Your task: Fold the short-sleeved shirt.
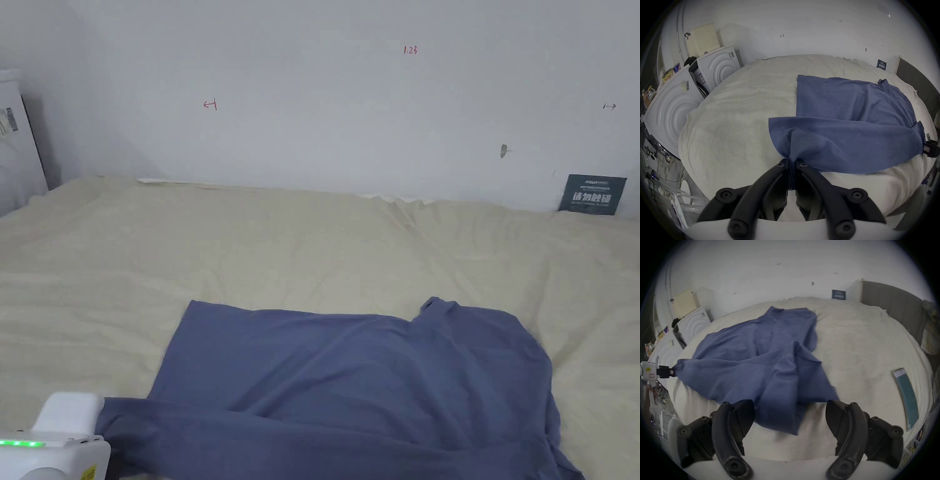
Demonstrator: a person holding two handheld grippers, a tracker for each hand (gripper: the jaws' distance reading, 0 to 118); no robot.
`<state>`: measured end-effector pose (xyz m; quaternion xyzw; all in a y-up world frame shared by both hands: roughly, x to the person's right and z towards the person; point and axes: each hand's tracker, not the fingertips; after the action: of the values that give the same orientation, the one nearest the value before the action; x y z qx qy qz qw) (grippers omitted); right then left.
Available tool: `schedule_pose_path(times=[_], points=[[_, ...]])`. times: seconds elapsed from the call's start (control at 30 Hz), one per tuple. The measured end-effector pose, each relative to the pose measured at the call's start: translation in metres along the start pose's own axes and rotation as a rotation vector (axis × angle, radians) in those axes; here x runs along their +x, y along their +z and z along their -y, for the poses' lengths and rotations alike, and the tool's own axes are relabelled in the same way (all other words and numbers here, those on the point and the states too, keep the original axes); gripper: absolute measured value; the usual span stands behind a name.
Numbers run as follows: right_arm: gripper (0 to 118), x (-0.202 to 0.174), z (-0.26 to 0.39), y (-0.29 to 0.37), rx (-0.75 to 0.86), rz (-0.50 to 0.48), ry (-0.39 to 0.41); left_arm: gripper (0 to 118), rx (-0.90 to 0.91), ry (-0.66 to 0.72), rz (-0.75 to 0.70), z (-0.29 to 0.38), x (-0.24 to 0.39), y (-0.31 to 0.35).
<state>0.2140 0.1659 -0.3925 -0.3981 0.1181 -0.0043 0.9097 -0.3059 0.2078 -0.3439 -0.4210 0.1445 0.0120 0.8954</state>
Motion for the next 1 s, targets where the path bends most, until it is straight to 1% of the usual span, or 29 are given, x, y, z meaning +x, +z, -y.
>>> schedule_pose_path(times=[0.03,0.07,0.1,0.13,0.2,0.27,0.37,0.47,0.5,0.53,0.6,0.63,0.67,0.77,0.9,0.93,0.97,1.0], points=[[28,-0.006,0.0,-0.002,-0.002,0.016,0.038,7,-0.002,-0.001,0.0,0.001,-0.001,-0.002],[15,-0.012,0.0,-0.007,-0.007,0.053,0.068,7,-0.005,-0.003,-0.001,0.001,-0.001,-0.002],[12,-0.018,0.002,-0.008,-0.015,0.066,0.091,7,-0.01,-0.003,0.0,0.002,-0.001,-0.003],[10,-0.023,0.003,-0.009,-0.02,0.043,0.074,7,-0.012,-0.005,0.002,0.002,-0.001,-0.003],[8,-0.026,0.004,-0.003,-0.006,0.046,0.071,7,-0.013,-0.011,0.002,0.004,-0.002,-0.001],[8,-0.026,0.001,0.003,-0.006,0.042,0.073,7,-0.017,-0.016,0.004,0.004,-0.004,0.001],[8,-0.021,-0.002,0.016,-0.001,0.064,0.079,7,-0.018,-0.03,0.007,0.008,-0.007,0.011],[8,-0.013,-0.001,0.038,0.023,0.055,0.03,7,-0.015,-0.03,0.022,0.017,-0.01,0.022],[8,-0.007,0.0,0.045,0.032,0.05,0.028,7,-0.018,-0.039,0.019,0.021,-0.01,0.026],[8,-0.007,0.001,0.053,0.024,0.048,0.032,7,-0.019,-0.052,0.012,0.026,-0.01,0.03],[8,-0.009,0.012,0.067,0.026,0.089,0.101,7,-0.028,-0.059,0.009,0.037,-0.015,0.038],[8,-0.011,0.017,0.075,0.001,0.088,0.111,7,-0.029,-0.046,0.016,0.045,-0.018,0.044],[8,-0.01,0.024,0.079,-0.014,0.083,0.101,7,-0.04,-0.017,0.037,0.053,-0.021,0.048],[8,-0.004,0.045,0.085,-0.056,0.055,0.051,7,-0.066,-0.003,0.046,0.081,-0.025,0.052],[9,-0.009,0.066,0.077,-0.089,0.057,0.064,7,-0.104,0.04,0.058,0.098,-0.025,0.042],[14,-0.011,0.066,0.077,-0.082,0.059,0.071,9,-0.1,0.046,0.06,0.098,-0.024,0.041],[26,-0.012,0.065,0.079,-0.069,0.064,0.076,17,-0.097,0.045,0.059,0.097,-0.023,0.041],[47,-0.012,0.062,0.081,-0.055,0.068,0.078,34,-0.091,0.047,0.048,0.094,-0.022,0.043]])
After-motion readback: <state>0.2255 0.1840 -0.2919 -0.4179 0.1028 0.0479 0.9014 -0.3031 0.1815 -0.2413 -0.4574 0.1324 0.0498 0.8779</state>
